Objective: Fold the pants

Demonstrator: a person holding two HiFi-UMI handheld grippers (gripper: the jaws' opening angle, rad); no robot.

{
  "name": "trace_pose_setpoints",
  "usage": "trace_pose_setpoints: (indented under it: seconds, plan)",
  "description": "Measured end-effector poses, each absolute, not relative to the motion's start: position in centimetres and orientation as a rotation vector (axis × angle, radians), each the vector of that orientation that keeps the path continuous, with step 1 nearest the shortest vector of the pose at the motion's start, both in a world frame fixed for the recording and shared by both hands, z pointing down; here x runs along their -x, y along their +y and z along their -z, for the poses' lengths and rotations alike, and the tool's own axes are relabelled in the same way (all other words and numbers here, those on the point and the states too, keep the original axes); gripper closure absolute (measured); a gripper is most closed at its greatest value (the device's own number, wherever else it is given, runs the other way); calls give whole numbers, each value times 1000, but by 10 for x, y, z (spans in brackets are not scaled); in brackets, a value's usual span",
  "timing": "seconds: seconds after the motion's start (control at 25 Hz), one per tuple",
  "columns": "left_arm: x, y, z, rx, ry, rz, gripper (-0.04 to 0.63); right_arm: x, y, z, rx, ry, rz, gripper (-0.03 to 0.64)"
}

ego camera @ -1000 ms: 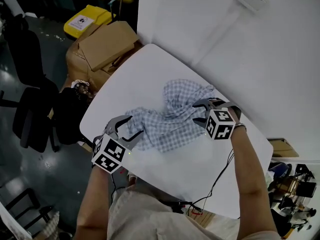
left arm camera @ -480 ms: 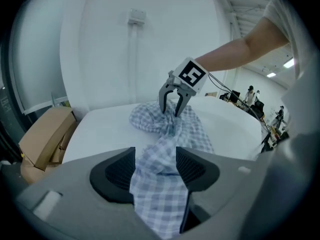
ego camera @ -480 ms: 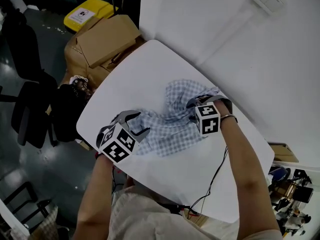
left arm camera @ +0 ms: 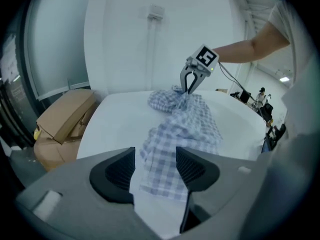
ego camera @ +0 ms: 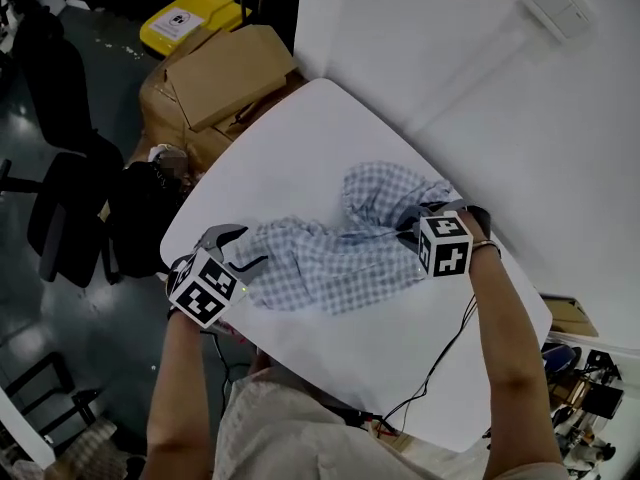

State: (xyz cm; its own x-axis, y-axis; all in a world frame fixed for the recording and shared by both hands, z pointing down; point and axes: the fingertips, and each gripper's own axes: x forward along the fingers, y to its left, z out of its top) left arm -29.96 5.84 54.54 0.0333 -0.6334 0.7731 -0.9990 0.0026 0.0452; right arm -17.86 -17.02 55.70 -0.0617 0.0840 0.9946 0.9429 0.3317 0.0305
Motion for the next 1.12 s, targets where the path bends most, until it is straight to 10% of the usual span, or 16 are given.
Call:
trace_pose_setpoints:
  seconds: [0.68,0.84,1.12]
  plan:
    - [299,4,-612,-1869,-1126,-1051,331,141,-197,-517,897,-1589,956,578]
    - [299,7,-600,-1855,-1147,-998,548,142,-205,-510,854,-1634,931,578]
    - [355,1,-486,-1846,-1459,-1160,563,165,-226,-457,690,-1804,963,580]
